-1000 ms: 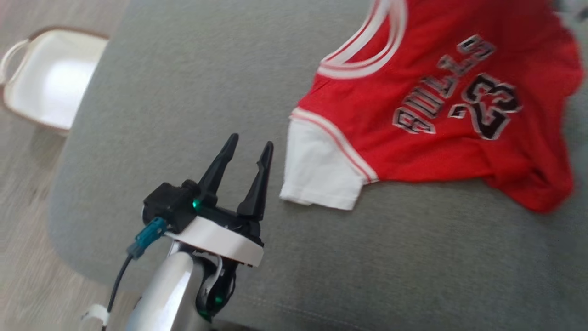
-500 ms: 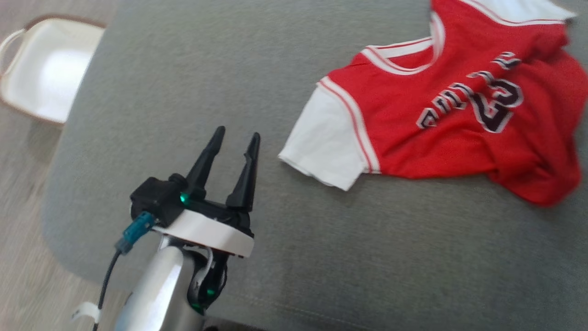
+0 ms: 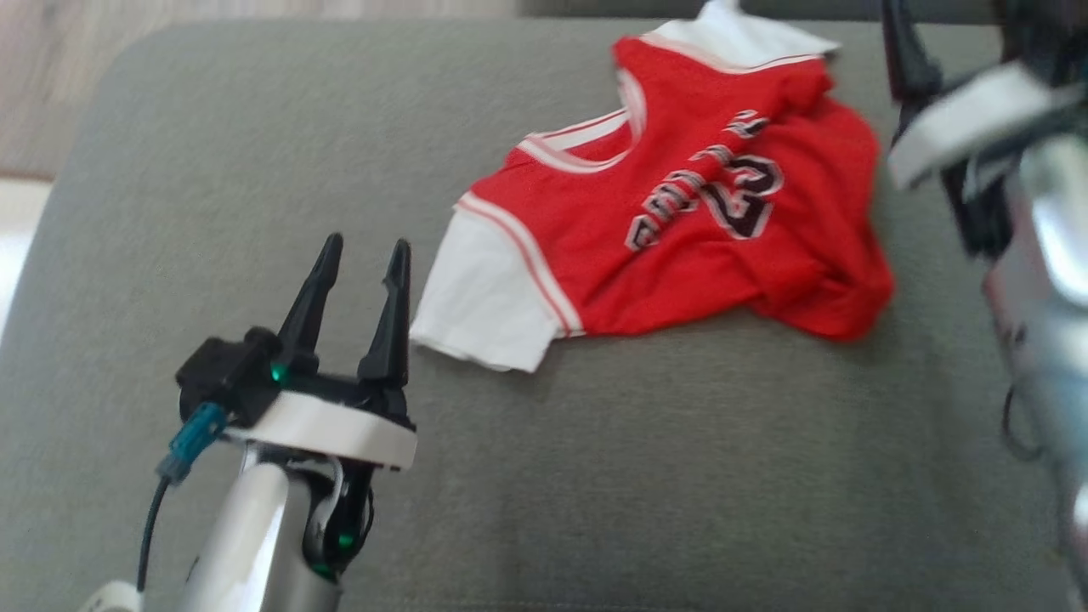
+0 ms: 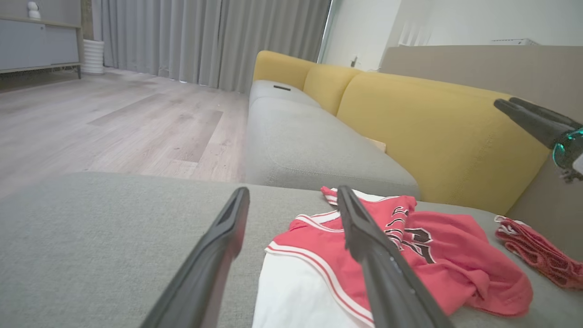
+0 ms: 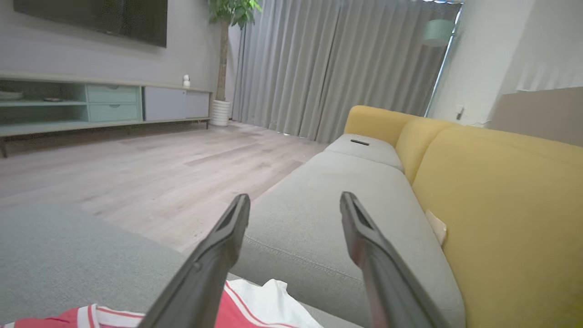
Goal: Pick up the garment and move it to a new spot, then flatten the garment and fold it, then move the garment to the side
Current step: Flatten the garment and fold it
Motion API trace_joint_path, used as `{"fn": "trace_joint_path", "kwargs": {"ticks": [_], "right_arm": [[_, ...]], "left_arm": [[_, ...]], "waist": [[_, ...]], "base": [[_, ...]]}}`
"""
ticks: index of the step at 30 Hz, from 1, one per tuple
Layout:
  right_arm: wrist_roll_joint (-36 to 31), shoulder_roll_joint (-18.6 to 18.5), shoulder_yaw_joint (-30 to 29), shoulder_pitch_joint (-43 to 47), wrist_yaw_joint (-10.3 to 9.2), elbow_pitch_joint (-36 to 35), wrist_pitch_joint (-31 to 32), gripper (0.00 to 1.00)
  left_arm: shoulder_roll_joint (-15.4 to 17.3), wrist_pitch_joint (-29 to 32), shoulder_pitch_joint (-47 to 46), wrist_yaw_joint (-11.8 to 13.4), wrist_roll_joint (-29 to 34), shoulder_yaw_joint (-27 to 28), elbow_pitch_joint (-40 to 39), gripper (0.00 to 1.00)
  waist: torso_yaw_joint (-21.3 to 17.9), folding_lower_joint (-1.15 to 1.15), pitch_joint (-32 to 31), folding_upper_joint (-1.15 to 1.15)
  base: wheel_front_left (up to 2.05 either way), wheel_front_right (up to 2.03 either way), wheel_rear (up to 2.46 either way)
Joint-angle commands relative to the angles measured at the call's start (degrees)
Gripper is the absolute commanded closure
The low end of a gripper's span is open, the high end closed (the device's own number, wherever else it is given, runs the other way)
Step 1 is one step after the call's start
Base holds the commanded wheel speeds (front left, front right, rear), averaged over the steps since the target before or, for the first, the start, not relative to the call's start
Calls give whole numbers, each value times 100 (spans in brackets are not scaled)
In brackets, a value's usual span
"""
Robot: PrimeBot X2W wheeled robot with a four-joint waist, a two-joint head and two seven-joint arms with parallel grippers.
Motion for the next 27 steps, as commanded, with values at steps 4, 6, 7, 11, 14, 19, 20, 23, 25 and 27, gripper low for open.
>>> {"fn": "trace_joint_path", "kwargs": {"ticks": [4,6,7,11,14,19,20,23,25,27], "right_arm": [[-143,299,-388,1326,-5,-1197,-59,0],[-236,462,-713,1963,-5,-1654,-59,0],[-301,565,-874,2272,-5,-1870,-59,0],[-809,969,-1194,3328,-5,-2609,-59,0],[-959,1284,-1549,3917,-5,-3013,-59,0],[-914,1464,-1890,4523,-5,-3370,-60,0],[-794,1467,-1890,4577,-5,-3397,-60,0],[-539,1471,-1835,4657,-5,-3340,-60,0],[-404,1472,-1791,4635,-5,-3224,-34,0],[-271,1472,-1768,4572,-5,-3044,73,0]], "left_arm": [[49,-34,95,-14,34,347,-276,0],[49,-34,167,-11,46,403,-318,0],[49,-34,207,-10,55,435,-339,0],[49,-34,330,4,77,551,-416,0],[49,-34,363,-5,98,601,-445,0],[49,-34,381,-24,141,646,-465,0],[49,-34,377,-30,147,637,-462,0],[49,-34,345,-45,151,619,-455,0],[49,-34,320,-61,169,586,-432,0],[49,-34,291,-79,184,554,-417,0]], "waist": [[-445,0,-409,0],[-529,0,-484,0],[-566,0,-507,0],[-708,0,-563,0],[-755,0,-576,0],[-793,0,-531,0],[-789,0,-513,0],[-757,0,-452,0],[-711,0,-399,0],[-651,0,-339,0]], "base": [[0,0,0],[0,0,0],[0,0,0],[0,0,0],[0,0,0],[0,0,0],[0,0,0],[0,0,0],[0,0,0],[0,0,0]]}}
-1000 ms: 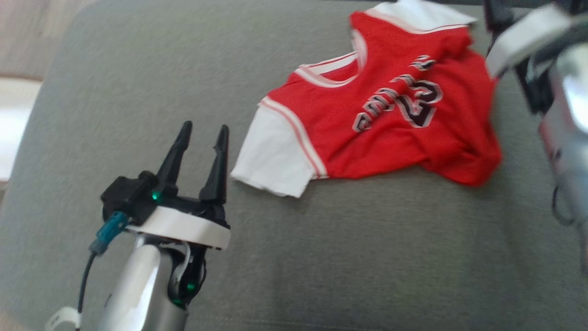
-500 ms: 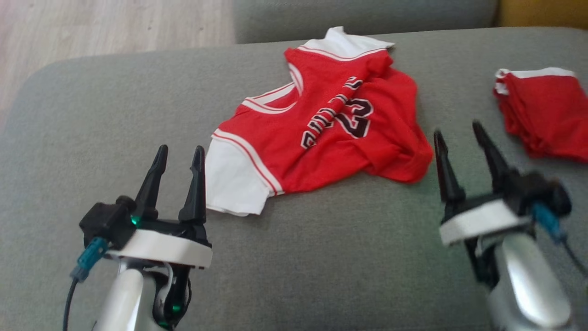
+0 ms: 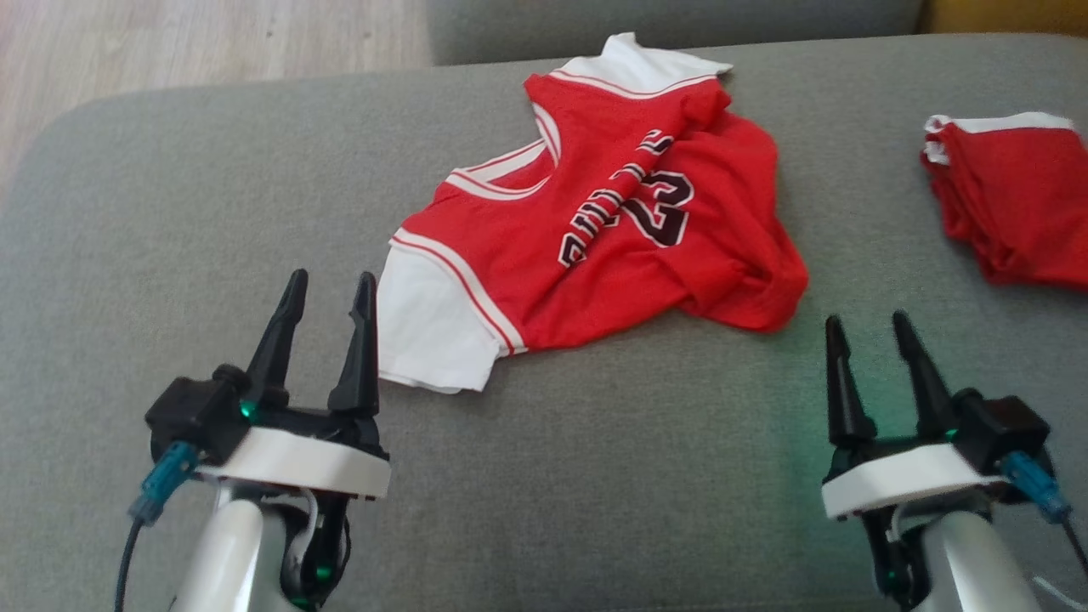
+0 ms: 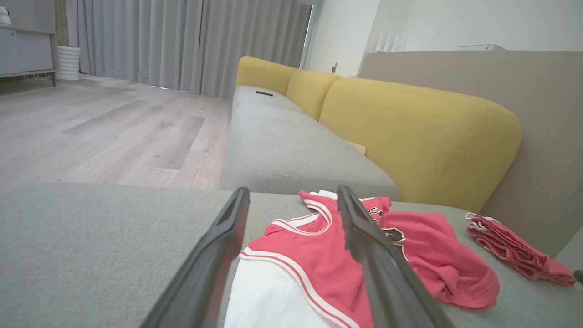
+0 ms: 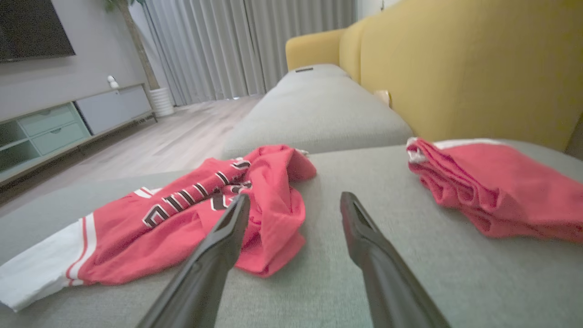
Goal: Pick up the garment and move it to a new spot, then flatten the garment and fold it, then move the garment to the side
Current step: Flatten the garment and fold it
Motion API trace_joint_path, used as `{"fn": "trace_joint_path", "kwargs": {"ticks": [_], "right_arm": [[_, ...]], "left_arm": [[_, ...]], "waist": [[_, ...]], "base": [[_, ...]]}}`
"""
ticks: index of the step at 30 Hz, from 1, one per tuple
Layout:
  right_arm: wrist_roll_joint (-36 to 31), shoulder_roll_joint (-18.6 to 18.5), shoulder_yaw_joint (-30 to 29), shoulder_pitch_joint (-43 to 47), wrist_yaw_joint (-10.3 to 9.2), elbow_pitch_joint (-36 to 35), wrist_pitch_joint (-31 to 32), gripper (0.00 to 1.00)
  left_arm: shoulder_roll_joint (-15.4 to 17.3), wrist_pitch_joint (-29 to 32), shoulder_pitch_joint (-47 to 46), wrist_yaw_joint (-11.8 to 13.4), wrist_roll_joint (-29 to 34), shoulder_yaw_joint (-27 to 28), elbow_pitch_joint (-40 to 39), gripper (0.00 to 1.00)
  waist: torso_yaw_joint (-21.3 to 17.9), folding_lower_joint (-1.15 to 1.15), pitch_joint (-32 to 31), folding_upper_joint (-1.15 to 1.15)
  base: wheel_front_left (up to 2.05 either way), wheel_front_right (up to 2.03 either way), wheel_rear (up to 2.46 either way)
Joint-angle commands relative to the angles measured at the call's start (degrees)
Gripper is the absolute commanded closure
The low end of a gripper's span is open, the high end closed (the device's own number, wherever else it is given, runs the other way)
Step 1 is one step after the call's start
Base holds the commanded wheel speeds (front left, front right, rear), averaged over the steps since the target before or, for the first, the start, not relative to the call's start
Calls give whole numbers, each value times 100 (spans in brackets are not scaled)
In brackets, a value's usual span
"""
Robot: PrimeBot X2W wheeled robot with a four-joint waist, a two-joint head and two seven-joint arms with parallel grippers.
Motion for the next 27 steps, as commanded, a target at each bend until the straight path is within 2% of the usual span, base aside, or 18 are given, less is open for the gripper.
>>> {"fn": "trace_joint_path", "kwargs": {"ticks": [1,8,18,19,20,27], "right_arm": [[165,-5,194,-232,-5,-25,70,0],[600,-5,190,-610,-5,746,319,0],[1388,-4,266,-1282,-5,1970,324,1],[1417,-4,280,-1338,-5,2065,300,67],[1447,-4,295,-1390,-5,2146,272,100],[1260,-4,212,-1613,-5,2426,59,100]], "left_arm": [[47,-34,-249,-32,51,134,-158,0],[47,-34,-332,-59,9,17,-95,0],[47,-34,-448,-59,-12,-98,-29,0],[47,-34,-451,-57,-9,-97,-27,0],[47,-34,-454,-56,-7,-94,-26,0],[47,-34,-424,-31,19,-41,-6,0]], "waist": [[83,0,76,0],[336,0,279,0],[641,0,445,0],[650,0,450,0],[654,0,453,0],[509,0,411,0]], "base": [[0,0,0],[0,0,0],[0,0,0],[0,0,0],[0,0,0],[0,0,0]]}}
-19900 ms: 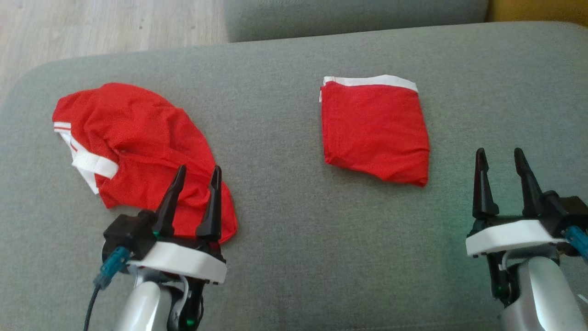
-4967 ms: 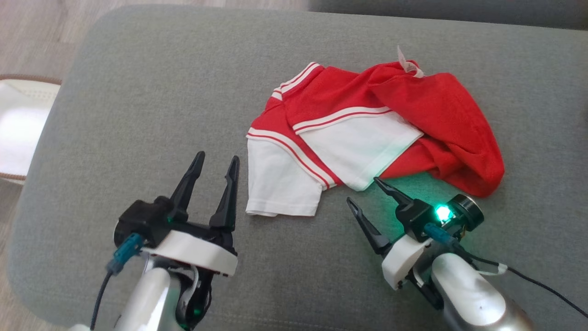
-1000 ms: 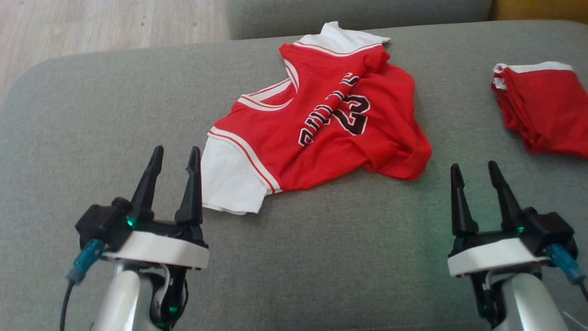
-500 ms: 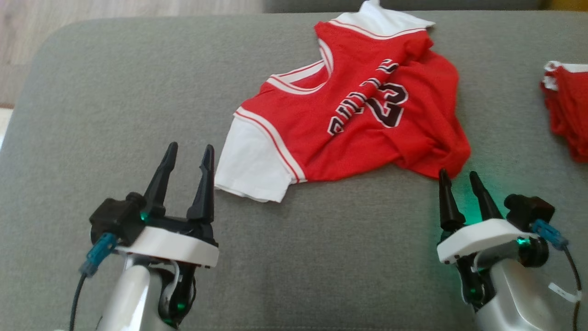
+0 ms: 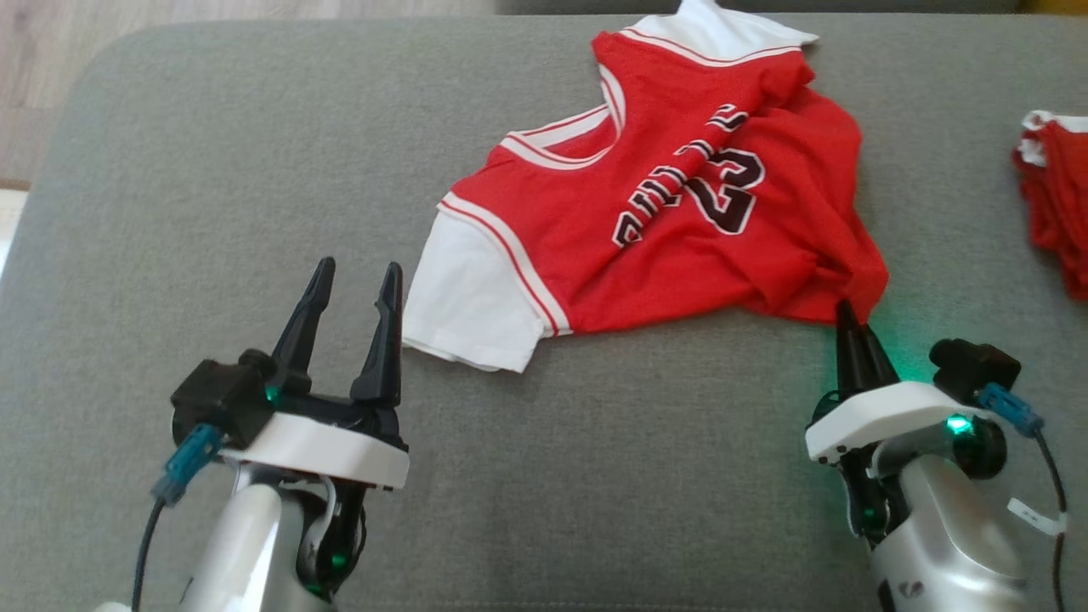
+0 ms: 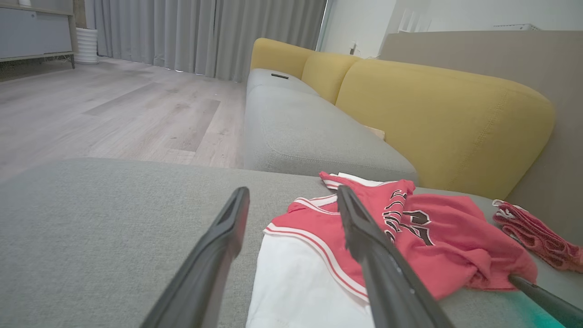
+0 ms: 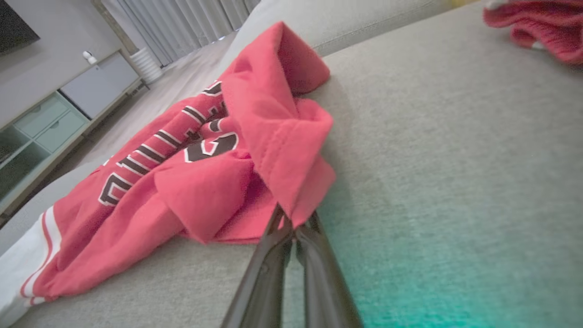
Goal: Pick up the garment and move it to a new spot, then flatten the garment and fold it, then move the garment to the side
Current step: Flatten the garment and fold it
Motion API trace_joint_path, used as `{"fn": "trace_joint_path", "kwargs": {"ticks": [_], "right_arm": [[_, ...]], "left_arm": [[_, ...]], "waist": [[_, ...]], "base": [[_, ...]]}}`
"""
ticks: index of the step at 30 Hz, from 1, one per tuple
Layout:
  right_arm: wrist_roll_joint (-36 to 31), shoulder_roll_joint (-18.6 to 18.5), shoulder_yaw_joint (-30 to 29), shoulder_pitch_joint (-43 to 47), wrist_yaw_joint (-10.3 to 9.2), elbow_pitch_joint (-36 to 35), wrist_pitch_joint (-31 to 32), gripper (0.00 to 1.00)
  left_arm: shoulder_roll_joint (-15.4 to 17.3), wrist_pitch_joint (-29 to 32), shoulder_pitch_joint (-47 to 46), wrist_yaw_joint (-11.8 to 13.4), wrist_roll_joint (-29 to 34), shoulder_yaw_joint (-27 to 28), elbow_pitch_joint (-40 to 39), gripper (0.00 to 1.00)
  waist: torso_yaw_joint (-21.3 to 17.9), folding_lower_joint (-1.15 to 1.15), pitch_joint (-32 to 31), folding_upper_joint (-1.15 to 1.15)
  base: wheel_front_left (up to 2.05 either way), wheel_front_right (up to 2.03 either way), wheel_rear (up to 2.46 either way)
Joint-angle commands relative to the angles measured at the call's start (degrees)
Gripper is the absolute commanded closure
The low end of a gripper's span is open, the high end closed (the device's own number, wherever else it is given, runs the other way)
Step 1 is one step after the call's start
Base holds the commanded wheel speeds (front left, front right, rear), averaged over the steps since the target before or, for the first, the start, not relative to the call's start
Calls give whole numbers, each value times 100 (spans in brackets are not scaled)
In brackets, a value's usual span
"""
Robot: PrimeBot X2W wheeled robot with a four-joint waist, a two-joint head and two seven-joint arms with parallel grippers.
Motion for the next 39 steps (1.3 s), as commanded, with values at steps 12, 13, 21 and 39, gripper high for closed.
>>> {"fn": "trace_joint_path", "kwargs": {"ticks": [12,13,21,39], "right_arm": [[-855,-1130,235,225,-5,-1193,1010,100],[-841,-1296,268,259,-5,-1314,1208,100],[-749,-2696,986,334,-5,-1999,2529,100],[-871,-4304,2023,-950,-5,-2090,3286,0]], "left_arm": [[47,-34,-89,47,-55,163,-162,0],[47,-34,-81,50,-65,142,-162,0],[47,-34,-45,66,-120,2,-175,0],[47,-34,-46,87,-178,-149,-176,0]], "waist": [[-523,0,-398,0],[-525,0,-421,0],[-363,0,-482,0],[83,0,-354,0]], "base": [[0,0,0],[0,0,0],[0,0,0],[0,0,0]]}}
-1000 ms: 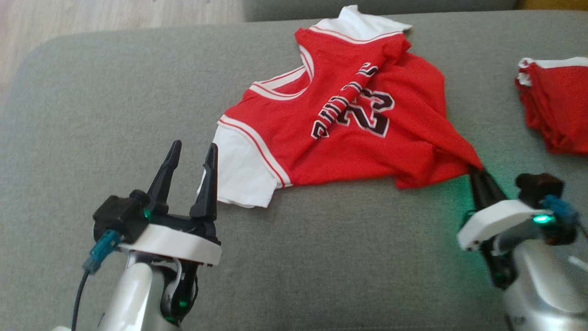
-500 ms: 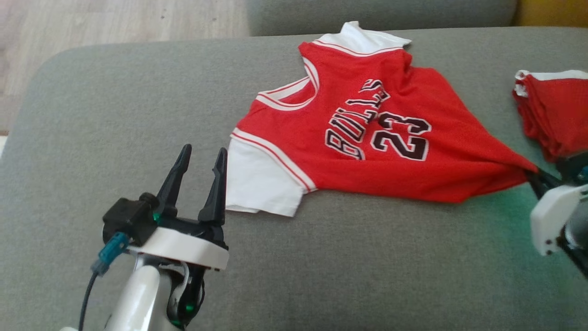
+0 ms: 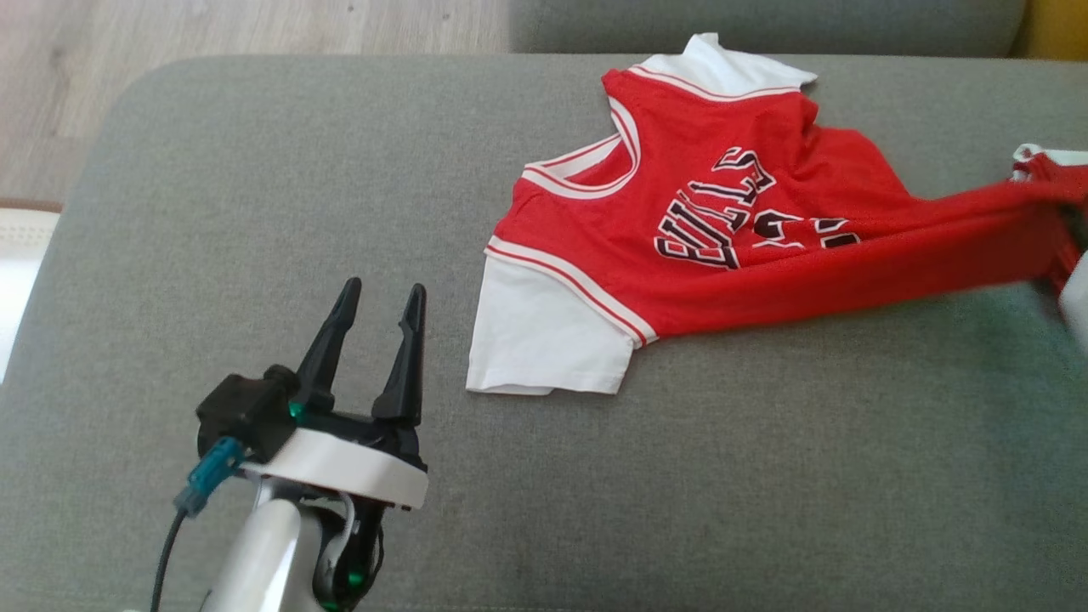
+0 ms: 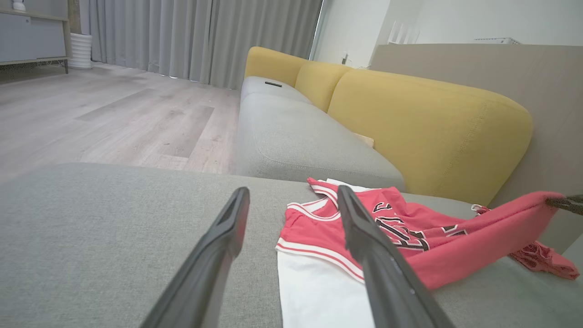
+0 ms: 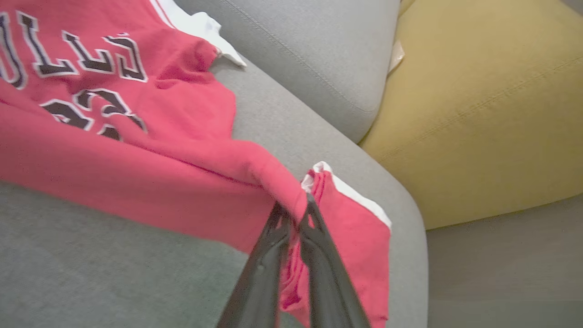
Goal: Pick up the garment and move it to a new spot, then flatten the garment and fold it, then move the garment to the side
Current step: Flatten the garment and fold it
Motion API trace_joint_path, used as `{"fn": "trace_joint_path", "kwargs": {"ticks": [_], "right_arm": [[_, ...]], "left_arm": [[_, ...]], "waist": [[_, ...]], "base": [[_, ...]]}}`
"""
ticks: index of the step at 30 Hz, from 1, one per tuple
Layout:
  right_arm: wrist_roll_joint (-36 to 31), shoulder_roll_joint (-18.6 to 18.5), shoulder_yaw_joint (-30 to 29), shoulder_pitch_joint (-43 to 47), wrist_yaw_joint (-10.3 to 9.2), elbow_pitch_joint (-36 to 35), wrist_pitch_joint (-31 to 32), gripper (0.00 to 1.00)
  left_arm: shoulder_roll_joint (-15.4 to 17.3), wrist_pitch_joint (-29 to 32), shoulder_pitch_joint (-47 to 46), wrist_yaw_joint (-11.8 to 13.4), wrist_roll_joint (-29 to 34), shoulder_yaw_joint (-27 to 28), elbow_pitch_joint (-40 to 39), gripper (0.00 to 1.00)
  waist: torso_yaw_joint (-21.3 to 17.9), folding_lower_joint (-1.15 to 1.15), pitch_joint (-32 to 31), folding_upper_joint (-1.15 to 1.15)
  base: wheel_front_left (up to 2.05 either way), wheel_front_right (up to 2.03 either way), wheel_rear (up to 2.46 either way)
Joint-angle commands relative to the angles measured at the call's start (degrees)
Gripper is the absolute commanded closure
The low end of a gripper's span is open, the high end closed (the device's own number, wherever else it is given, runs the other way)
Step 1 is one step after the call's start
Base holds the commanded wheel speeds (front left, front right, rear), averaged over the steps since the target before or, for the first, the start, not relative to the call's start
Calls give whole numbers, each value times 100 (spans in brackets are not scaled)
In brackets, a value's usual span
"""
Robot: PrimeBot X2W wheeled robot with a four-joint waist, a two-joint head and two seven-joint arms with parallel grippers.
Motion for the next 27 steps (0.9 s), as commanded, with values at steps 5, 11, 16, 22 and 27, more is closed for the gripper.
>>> {"fn": "trace_joint_path", "kwargs": {"ticks": [5,11,16,22,27], "right_arm": [[-784,136,-482,-516,-5,344,-409,0],[-1144,1006,-1227,-316,-5,276,-1077,0],[-1196,1917,-1829,258,-5,-312,-1743,0],[-1094,2974,-2169,1290,-5,-941,-2432,0],[-1029,3678,-2299,1975,-5,-1182,-2958,0]], "left_arm": [[44,-34,-270,41,-35,107,-191,0],[44,-34,-272,71,-5,233,-198,0],[44,-34,-207,67,56,389,-246,0],[44,-34,-137,52,103,488,-315,0],[44,-34,-82,42,119,555,-356,0]], "waist": [[4,0,102,0],[-168,0,31,0],[-416,0,-63,0],[-656,0,-127,0],[-804,0,-154,0]], "base": [[0,0,0],[0,0,0],[0,0,0],[0,0,0],[0,0,0]]}}
